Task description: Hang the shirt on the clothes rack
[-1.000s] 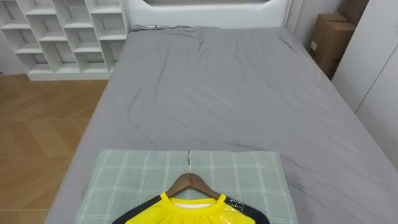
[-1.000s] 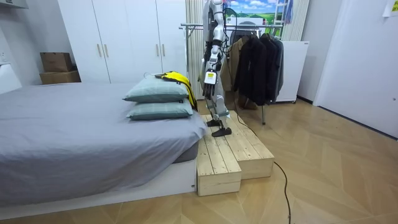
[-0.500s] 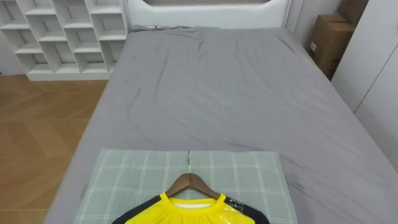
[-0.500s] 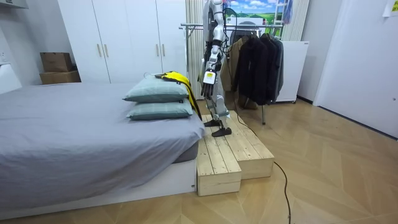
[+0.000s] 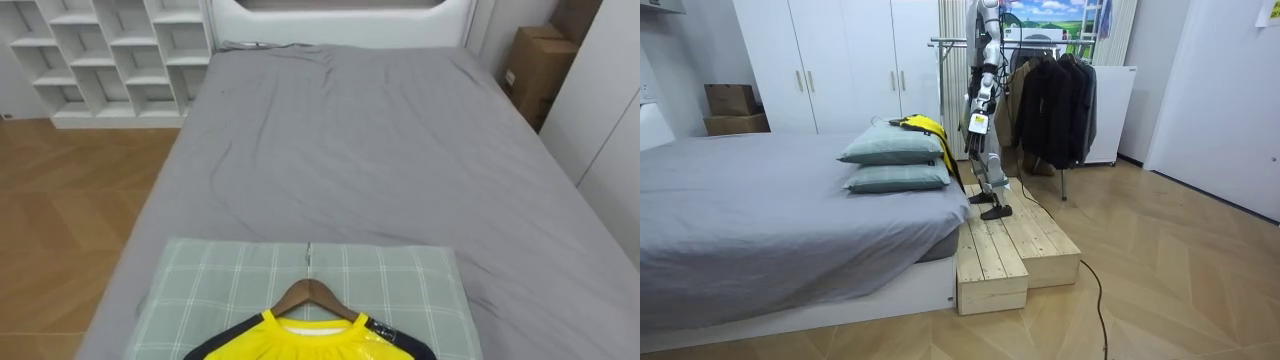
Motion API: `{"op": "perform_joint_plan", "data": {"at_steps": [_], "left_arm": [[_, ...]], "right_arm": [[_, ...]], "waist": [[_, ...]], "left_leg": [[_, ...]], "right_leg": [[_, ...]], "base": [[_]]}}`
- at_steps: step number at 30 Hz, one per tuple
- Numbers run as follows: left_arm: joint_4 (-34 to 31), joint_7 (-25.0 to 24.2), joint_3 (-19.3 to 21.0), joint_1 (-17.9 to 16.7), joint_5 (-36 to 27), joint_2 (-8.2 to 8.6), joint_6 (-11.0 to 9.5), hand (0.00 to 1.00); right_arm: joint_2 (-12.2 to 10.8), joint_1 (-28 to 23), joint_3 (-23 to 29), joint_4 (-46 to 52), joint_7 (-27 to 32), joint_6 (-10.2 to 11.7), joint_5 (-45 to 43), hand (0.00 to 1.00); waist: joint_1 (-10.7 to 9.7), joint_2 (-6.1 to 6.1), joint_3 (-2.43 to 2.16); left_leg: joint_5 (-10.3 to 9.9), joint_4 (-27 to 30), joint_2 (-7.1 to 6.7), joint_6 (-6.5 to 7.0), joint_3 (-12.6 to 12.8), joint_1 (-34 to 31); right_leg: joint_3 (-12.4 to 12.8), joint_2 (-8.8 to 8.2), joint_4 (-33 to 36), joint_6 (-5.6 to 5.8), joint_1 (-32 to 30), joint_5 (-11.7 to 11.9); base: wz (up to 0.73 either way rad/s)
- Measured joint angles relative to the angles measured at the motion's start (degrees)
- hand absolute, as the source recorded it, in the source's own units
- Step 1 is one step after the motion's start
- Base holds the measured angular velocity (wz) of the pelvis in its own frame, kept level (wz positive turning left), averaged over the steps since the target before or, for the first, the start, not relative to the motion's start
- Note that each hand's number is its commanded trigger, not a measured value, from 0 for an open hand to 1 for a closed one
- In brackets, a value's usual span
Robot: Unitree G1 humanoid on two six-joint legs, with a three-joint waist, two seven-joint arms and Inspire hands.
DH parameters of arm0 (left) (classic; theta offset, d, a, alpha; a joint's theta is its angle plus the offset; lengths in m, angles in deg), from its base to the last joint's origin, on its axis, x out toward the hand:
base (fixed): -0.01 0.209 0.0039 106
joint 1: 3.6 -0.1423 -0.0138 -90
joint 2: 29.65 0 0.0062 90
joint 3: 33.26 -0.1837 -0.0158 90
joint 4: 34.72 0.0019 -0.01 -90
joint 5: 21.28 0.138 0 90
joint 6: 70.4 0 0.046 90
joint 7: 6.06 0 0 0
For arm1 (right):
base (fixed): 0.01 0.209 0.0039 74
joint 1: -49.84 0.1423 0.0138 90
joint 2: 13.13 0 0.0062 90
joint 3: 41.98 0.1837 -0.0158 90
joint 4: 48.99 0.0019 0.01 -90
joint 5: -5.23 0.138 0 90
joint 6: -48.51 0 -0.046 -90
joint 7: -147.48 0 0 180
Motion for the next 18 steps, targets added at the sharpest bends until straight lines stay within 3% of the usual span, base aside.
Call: {"op": "perform_joint_plan", "data": {"at_steps": [6, 11, 14, 18], "left_arm": [[-1.77, 5.23, 4.85, -2.27, 0.04, -0.01, -0.80, 0.00], [-8.06, 15.33, 10.99, -2.98, 0.18, -0.34, -2.41, 0.00], [-11.36, 19.87, 10.93, -3.03, 0.36, -0.82, -4.39, 0.00], [-15.83, 24.99, 10.99, -3.17, 2.40, -1.13, -5.31, 0.00]], "right_arm": [[0.01, -0.01, 0.23, -0.06, 0.90, 0.00, -0.06, 0.00], [0.18, -0.23, 0.74, 0.01, 2.05, 0.02, -0.17, 0.00], [0.48, 0.15, 0.74, 0.02, 2.04, 0.07, -0.55, 0.00], [0.71, -0.19, 0.86, 0.72, 2.01, 0.25, -0.51, 0.00]], "waist": [[0.72, 0.10, 0.08], [1.74, 0.17, 0.09], [1.92, 0.49, 0.08], [1.69, 0.55, 0.04]], "left_leg": [[0.00, 0.00, -0.15, 0.00, -0.16, 0.03], [0.00, 0.01, -0.37, 0.00, -0.30, 0.39], [0.00, 0.01, -0.49, 0.01, -0.38, 0.47], [0.00, 0.03, -0.50, 0.01, -0.29, 0.20]], "right_leg": [[-0.42, -0.20, 0.01, 0.18, 0.15, -0.10], [-1.22, -0.48, 0.03, 0.47, 1.15, -0.20], [-1.21, -0.55, 0.06, 0.54, 1.03, -0.23], [-1.96, -0.67, 0.12, 0.59, 1.11, -0.25]], "base": [[0.03], [0.11], [0.05], [0.10]]}}
